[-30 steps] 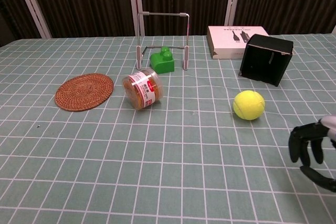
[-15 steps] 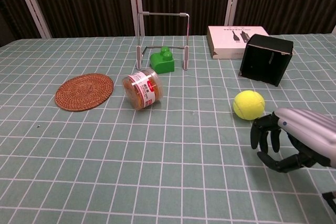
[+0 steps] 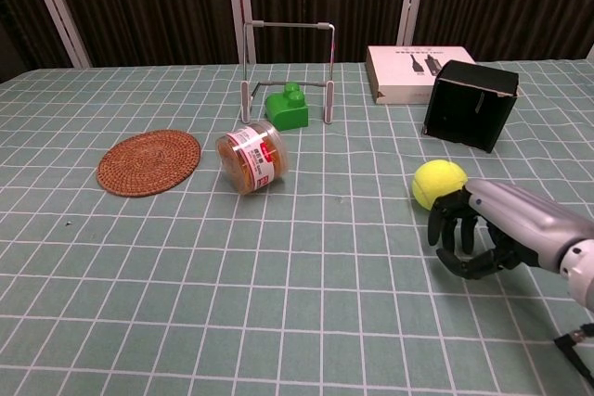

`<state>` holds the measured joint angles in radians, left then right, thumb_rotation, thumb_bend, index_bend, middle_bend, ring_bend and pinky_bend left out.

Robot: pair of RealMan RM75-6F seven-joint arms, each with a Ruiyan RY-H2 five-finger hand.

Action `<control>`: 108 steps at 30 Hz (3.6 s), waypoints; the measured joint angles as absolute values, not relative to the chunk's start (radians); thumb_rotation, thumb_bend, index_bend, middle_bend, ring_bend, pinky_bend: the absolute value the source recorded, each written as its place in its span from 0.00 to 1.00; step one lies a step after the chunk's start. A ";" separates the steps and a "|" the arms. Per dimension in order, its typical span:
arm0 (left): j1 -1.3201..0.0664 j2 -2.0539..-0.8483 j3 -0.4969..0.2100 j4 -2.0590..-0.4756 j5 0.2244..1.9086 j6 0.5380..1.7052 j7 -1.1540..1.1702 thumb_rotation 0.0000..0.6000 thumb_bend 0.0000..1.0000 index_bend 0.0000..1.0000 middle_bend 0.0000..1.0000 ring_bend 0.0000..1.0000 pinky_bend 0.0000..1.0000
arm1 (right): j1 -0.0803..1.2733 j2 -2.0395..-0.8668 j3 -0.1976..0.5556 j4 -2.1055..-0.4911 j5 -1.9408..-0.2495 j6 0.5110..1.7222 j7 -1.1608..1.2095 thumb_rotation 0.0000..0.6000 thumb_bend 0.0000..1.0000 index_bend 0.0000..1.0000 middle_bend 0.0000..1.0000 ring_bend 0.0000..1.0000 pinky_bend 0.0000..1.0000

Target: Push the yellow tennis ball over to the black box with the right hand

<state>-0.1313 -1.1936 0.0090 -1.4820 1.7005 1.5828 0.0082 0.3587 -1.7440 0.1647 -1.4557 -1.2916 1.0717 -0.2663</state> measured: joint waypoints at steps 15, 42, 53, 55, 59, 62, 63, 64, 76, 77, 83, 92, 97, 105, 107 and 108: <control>-0.135 -1.188 0.006 -1.483 1.677 1.562 -0.001 1.00 0.17 0.01 0.09 0.06 0.05 | 0.401 -1.790 0.169 -1.430 -1.272 1.063 -0.237 1.00 0.47 0.40 0.51 0.53 0.80; -0.146 -1.200 -0.008 -1.478 1.627 1.520 0.025 1.00 0.17 0.01 0.09 0.06 0.05 | 0.478 -1.769 0.202 -1.294 -1.257 1.017 -0.139 1.00 0.47 0.28 0.37 0.33 0.53; -0.150 -1.203 -0.011 -1.478 1.612 1.504 0.030 1.00 0.17 0.01 0.09 0.06 0.05 | 0.504 -1.751 0.221 -1.263 -1.258 0.989 -0.016 1.00 0.47 0.14 0.23 0.24 0.50; -0.150 -1.204 -0.011 -1.477 1.610 1.502 0.032 1.00 0.17 0.01 0.09 0.06 0.05 | 0.508 -1.748 0.225 -1.260 -1.254 0.981 0.000 1.00 0.47 0.11 0.22 0.23 0.49; -0.151 -1.205 -0.011 -1.478 1.607 1.498 0.034 1.00 0.17 0.01 0.09 0.06 0.05 | 0.517 -1.740 0.232 -1.258 -1.240 0.955 0.038 1.00 0.47 0.11 0.21 0.23 0.49; -0.152 -1.205 -0.011 -1.479 1.605 1.496 0.034 1.00 0.17 0.01 0.09 0.06 0.05 | 0.520 -1.730 0.236 -1.266 -1.231 0.938 0.075 1.00 0.47 0.11 0.21 0.23 0.49; -0.152 -1.205 -0.012 -1.479 1.604 1.496 0.033 1.00 0.17 0.01 0.09 0.06 0.05 | 0.520 -1.726 0.236 -1.272 -1.230 0.933 0.087 1.00 0.47 0.11 0.21 0.23 0.49; -0.150 -1.204 -0.010 -1.480 1.605 1.496 0.033 1.00 0.17 0.01 0.09 0.06 0.05 | 0.520 -1.721 0.236 -1.279 -1.229 0.930 0.097 1.00 0.47 0.10 0.21 0.23 0.49; -0.146 -1.200 -0.007 -1.481 1.611 1.508 0.029 1.00 0.17 0.01 0.09 0.06 0.05 | 0.555 -1.687 0.244 -1.355 -1.243 0.882 0.202 1.00 0.48 0.08 0.21 0.23 0.49; -0.146 -1.200 -0.008 -1.481 1.611 1.507 0.029 1.00 0.17 0.01 0.09 0.06 0.05 | 0.565 -1.688 0.250 -1.350 -1.244 0.876 0.216 1.00 0.48 0.08 0.21 0.23 0.48; -0.148 -1.202 -0.010 -1.478 1.604 1.502 0.029 1.00 0.17 0.01 0.09 0.06 0.05 | 0.613 -1.697 0.272 -1.303 -1.254 0.842 0.258 1.00 0.48 0.08 0.21 0.20 0.40; -0.154 -1.211 -0.022 -1.466 1.580 1.486 0.034 1.00 0.17 0.01 0.09 0.06 0.05 | 0.683 -1.727 0.312 -1.195 -1.268 0.782 0.417 1.00 0.48 0.05 0.20 0.13 0.22; -0.158 -1.216 -0.027 -1.461 1.565 1.473 0.039 1.00 0.17 0.01 0.09 0.06 0.05 | 0.723 -1.758 0.321 -1.098 -1.303 0.761 0.555 1.00 0.48 0.00 0.14 0.06 0.08; -0.167 -1.223 -0.034 -1.451 1.539 1.446 0.047 1.00 0.17 0.01 0.09 0.06 0.05 | 0.782 -1.801 0.306 -0.951 -1.367 0.731 0.760 1.00 0.48 0.00 0.02 0.00 0.00; -0.169 -1.224 -0.035 -1.449 1.536 1.443 0.048 1.00 0.17 0.01 0.09 0.06 0.05 | 0.792 -1.812 0.299 -0.914 -1.381 0.733 0.804 1.00 0.48 0.00 0.01 0.00 0.00; -0.170 -1.225 -0.035 -1.448 1.535 1.442 0.048 1.00 0.17 0.01 0.09 0.06 0.05 | 0.795 -1.817 0.296 -0.897 -1.386 0.736 0.820 1.00 0.48 0.00 0.00 0.00 0.00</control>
<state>-0.1695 -1.2247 -0.0352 -1.4483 1.5350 1.4419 0.0477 0.7953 -1.8171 0.2964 -0.8974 -1.3860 0.7357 0.8197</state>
